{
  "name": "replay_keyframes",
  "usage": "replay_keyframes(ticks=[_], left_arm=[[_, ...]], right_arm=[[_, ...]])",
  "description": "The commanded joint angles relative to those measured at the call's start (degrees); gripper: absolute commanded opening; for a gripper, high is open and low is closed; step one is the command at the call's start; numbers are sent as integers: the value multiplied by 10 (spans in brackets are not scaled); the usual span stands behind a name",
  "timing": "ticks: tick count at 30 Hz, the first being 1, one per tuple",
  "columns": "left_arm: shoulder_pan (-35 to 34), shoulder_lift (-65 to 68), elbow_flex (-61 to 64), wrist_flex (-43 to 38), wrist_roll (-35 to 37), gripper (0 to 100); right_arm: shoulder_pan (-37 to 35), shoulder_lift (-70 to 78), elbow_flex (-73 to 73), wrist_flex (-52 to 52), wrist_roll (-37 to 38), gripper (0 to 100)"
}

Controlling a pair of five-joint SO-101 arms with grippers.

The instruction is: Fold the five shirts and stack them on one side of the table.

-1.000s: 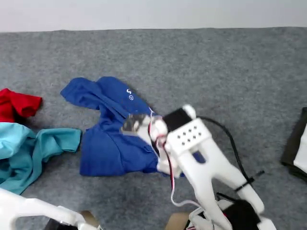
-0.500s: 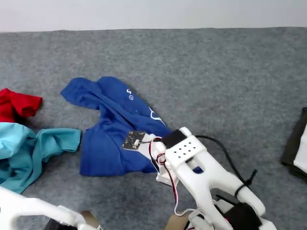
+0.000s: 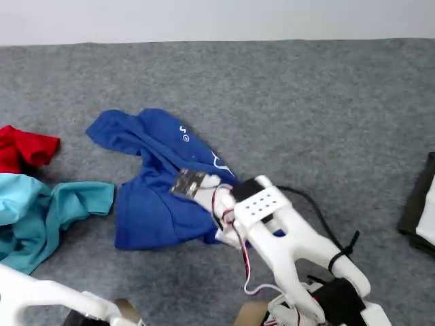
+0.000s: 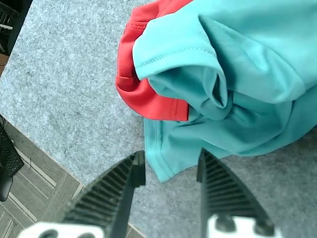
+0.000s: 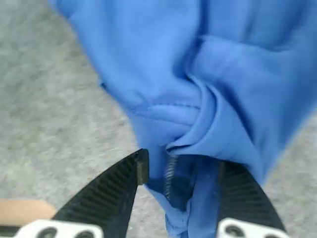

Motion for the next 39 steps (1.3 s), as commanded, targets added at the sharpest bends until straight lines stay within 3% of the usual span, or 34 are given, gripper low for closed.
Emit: replay_keyframes(ticks=[1,9,16,18,35,39], left_arm=[[5,-16,-5,-14,-5,178],[5,-14,-3,-14,-5,178],[4,-16,-3,-14,-5,178],[4,-16,-3,-14,-5,178],[5,-17,-7,-12,-5,178],[6,-17,-7,-11,-4,178]], right_arm=[[35,5,-54,-7,-4,231],[39,75,-69,-22,-4,219],[60,108,-142,-22,-2,24],[76,108,-164,-14,-2,10],[148,107,-475,331,50,9],[142,115,-481,349,55,9]])
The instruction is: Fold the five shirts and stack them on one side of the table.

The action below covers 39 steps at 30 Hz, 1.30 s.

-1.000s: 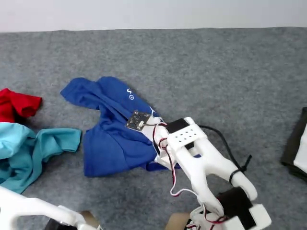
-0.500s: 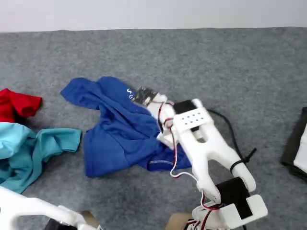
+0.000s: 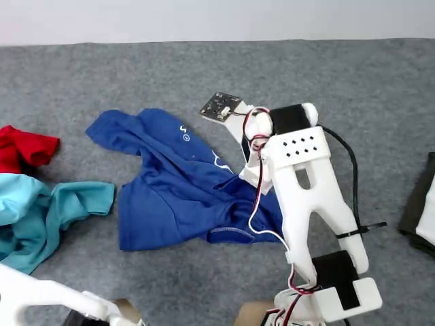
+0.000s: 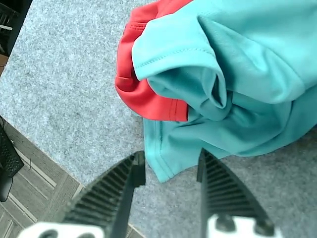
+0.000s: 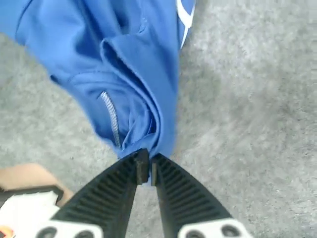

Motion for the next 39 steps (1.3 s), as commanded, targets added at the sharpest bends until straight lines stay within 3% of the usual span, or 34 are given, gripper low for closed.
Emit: replay_keyframes(ticks=[1,10,16,20,25,33,39], left_arm=[[8,-17,-7,-11,-4,178],[44,-17,-7,4,-4,177],[39,-17,-6,4,-4,177],[44,-17,-4,4,-4,177],[45,-16,-3,3,-3,177],[45,-16,-3,3,-3,177],[44,-15,-3,3,-3,177]], right_arm=[[-3,5,-17,0,8,9],[10,123,4,-98,10,35],[7,113,-7,-33,7,195],[9,102,-30,22,7,197],[11,108,-31,1,0,197],[-16,160,-34,-41,-120,197],[-57,152,-35,-42,-257,198]])
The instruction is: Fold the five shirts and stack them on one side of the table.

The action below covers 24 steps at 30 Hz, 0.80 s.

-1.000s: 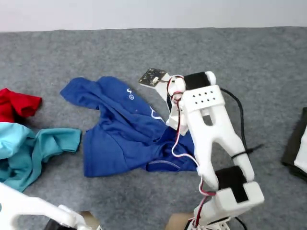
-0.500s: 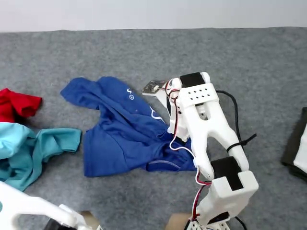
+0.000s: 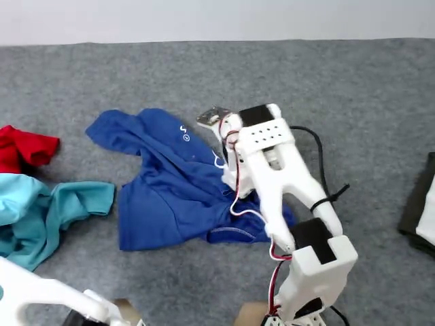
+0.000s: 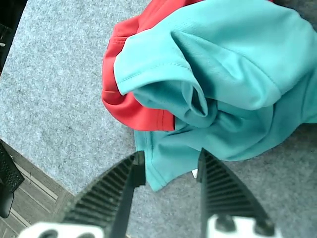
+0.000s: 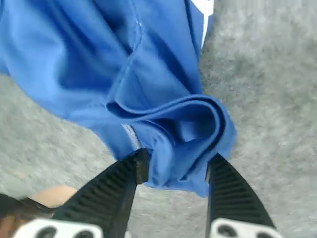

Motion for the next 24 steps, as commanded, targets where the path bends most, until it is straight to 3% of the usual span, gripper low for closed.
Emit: replay_keyframes(ticks=[1,15,24], left_arm=[[4,-15,-3,3,-2,177],[4,-15,-3,2,-3,177],[4,-15,-3,2,-3,177]], right_arm=[[-10,-14,-28,-12,-65,198],[73,37,-27,-40,-43,195],[76,40,-27,-102,-11,195]])
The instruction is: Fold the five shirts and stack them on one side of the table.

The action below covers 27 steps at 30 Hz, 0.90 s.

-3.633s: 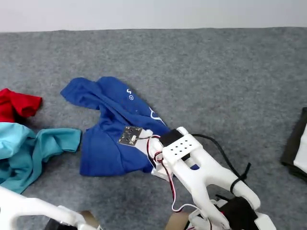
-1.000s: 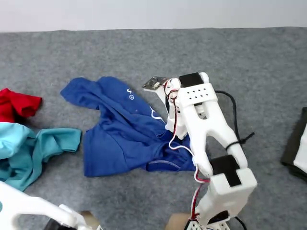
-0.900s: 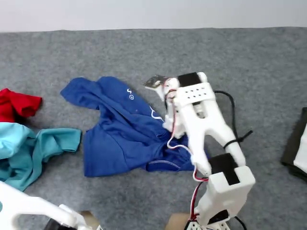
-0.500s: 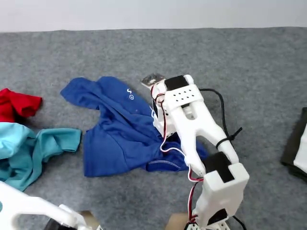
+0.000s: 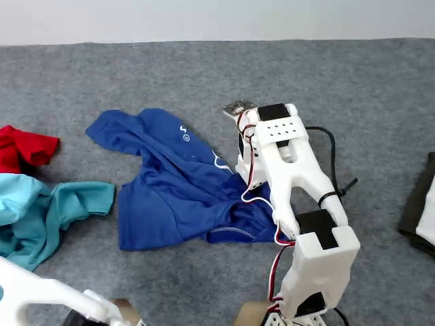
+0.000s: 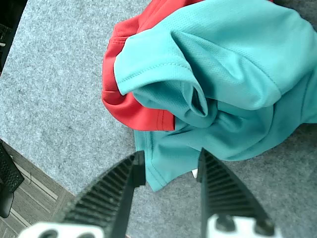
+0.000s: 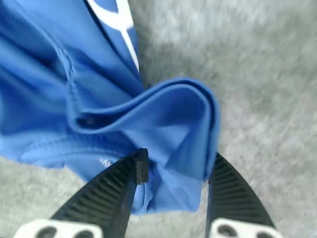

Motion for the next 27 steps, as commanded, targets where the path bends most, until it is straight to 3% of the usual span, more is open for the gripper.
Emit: replay_keyframes(ticks=[1,7,13,19,27], left_arm=[[4,-15,-3,2,-3,177],[4,-14,-3,2,-3,177],[4,-13,-2,2,-3,177],[4,-13,-2,2,-3,177],[5,-13,1,2,-3,177]], right_arm=[[3,-6,-27,-35,9,194],[5,-5,-25,-41,10,181],[7,11,-27,-43,76,19],[35,36,-27,-46,76,110],[72,42,-27,-58,76,122]])
